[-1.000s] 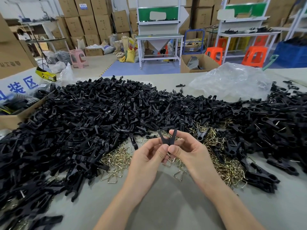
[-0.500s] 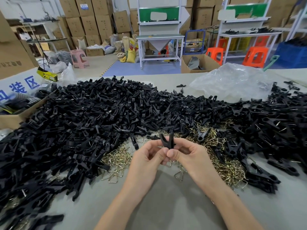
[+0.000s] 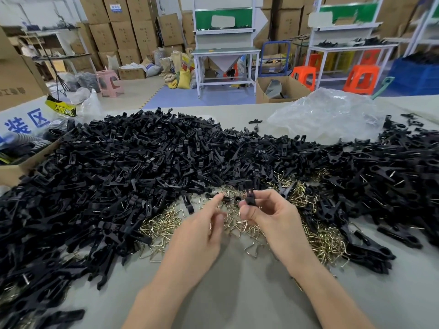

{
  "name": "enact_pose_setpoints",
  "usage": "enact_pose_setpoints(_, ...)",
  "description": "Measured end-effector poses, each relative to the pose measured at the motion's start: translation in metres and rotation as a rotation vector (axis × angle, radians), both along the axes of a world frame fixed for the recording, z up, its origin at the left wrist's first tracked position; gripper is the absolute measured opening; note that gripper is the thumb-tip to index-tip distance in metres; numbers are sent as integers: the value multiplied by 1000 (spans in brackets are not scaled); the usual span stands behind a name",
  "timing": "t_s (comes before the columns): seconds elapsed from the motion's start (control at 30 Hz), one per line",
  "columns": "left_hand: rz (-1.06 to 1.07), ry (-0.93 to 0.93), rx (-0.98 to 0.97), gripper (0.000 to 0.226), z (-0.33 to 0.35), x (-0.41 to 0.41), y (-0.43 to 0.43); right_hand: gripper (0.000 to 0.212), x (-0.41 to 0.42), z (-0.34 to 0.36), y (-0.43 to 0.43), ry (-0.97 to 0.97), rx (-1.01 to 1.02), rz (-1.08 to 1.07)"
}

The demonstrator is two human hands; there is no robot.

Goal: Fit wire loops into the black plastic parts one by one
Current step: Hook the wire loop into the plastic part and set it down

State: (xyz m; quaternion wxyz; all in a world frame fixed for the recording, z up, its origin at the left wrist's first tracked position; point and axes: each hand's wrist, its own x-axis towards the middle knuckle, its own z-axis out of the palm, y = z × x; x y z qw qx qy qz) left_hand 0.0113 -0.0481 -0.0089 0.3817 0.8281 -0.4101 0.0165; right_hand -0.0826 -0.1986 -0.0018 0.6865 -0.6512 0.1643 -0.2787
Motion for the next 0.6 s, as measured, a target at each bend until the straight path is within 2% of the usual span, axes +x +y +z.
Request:
enact_pose_setpoints(0.07,55,-176,150,47,1,8,7,21,0,0,0,-7,44,-6)
enact_pose_setpoints(0.13,82,-219,324,53,-1,13,11,28,1,-2,1,-13,65,6)
enact_pose_setpoints(0.2,78,-207,406,49,-6,14,13,29,2,-4,2,-8,70,17)
enact_pose_setpoints(0.37,78,-201,388,28,-4,15,11,37,5,-6,-1,0,61,49)
enact_pose_setpoints(0.6,115,-212,246,21,-1,16,10,52,4,-5,1,38,-6,113)
